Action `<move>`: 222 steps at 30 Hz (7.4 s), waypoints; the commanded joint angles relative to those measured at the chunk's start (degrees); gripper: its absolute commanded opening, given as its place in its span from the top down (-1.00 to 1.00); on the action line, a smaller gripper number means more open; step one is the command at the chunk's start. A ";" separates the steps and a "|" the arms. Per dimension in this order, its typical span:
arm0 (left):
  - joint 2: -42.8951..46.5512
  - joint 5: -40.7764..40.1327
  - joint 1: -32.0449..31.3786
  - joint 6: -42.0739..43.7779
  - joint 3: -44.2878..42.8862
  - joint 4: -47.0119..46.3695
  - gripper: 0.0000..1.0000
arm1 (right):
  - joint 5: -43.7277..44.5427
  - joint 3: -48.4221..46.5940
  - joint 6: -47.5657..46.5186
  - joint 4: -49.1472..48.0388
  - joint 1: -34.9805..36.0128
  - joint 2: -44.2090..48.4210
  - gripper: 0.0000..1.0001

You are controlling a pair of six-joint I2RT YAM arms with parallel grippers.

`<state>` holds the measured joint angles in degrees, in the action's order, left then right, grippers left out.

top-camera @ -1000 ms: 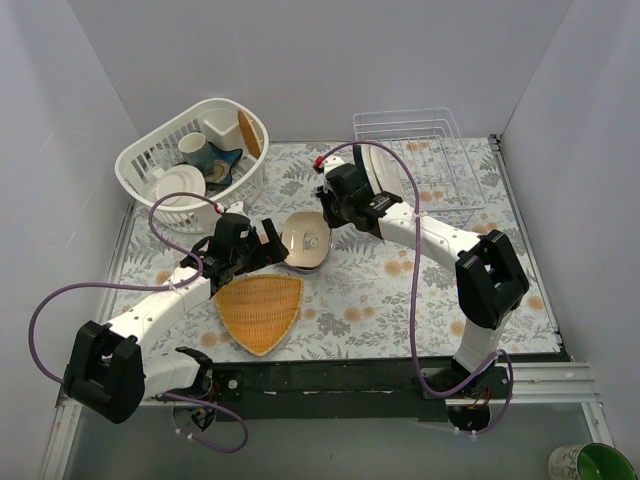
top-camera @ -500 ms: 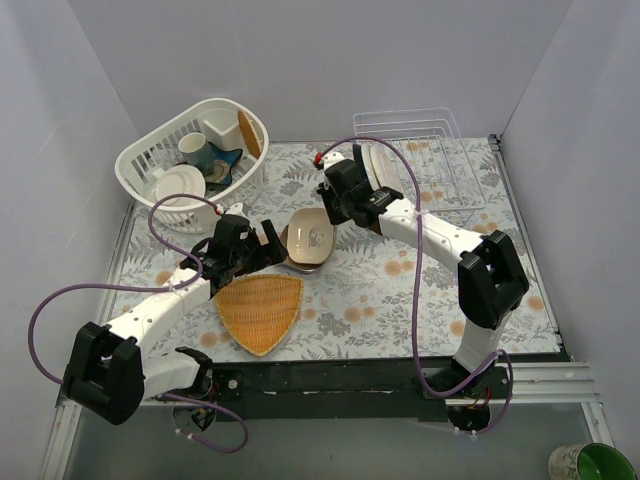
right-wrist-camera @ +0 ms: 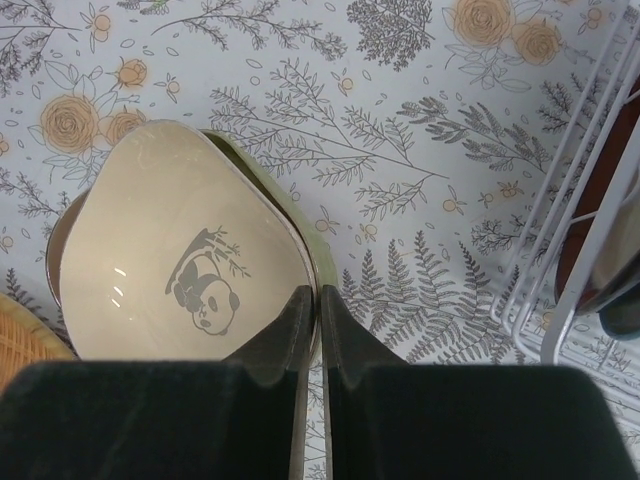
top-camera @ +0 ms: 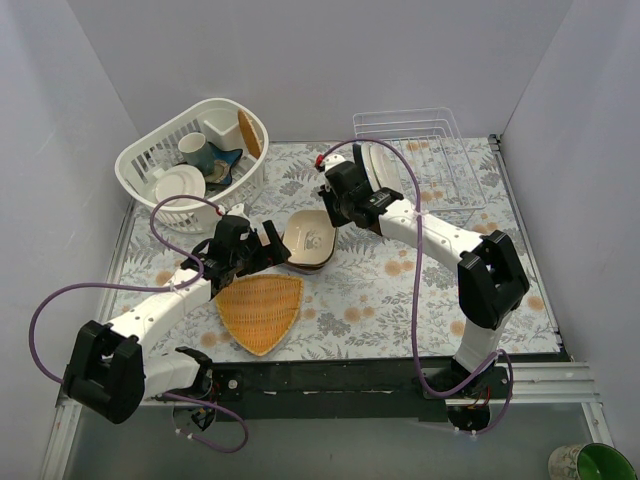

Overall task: Load the plates into the dish rack
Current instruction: Pick up the plate at the center of the board, then insert the plate into the dish rack.

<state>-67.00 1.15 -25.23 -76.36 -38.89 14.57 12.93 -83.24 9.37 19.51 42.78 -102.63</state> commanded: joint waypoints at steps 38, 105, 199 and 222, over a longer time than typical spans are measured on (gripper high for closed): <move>0.29 2.98 0.36 -2.04 3.30 -4.02 -0.47 | -9.05 8.36 19.81 -7.99 -2.79 8.14 0.97; -0.50 8.70 0.36 -8.19 -0.57 -14.13 0.93 | -24.79 13.90 17.35 -9.05 -5.96 12.01 0.97; 5.48 24.95 0.71 -11.36 0.49 -27.57 1.00 | -68.65 34.46 34.58 -43.85 -27.14 31.44 -0.83; -6.47 23.11 -7.90 2.17 -13.31 -18.18 1.00 | -71.73 30.60 26.51 -33.15 -27.14 28.54 -0.84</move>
<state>-74.46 25.58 -32.91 -80.03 -48.69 -7.81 -57.19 -49.04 42.06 -19.75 15.77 -73.58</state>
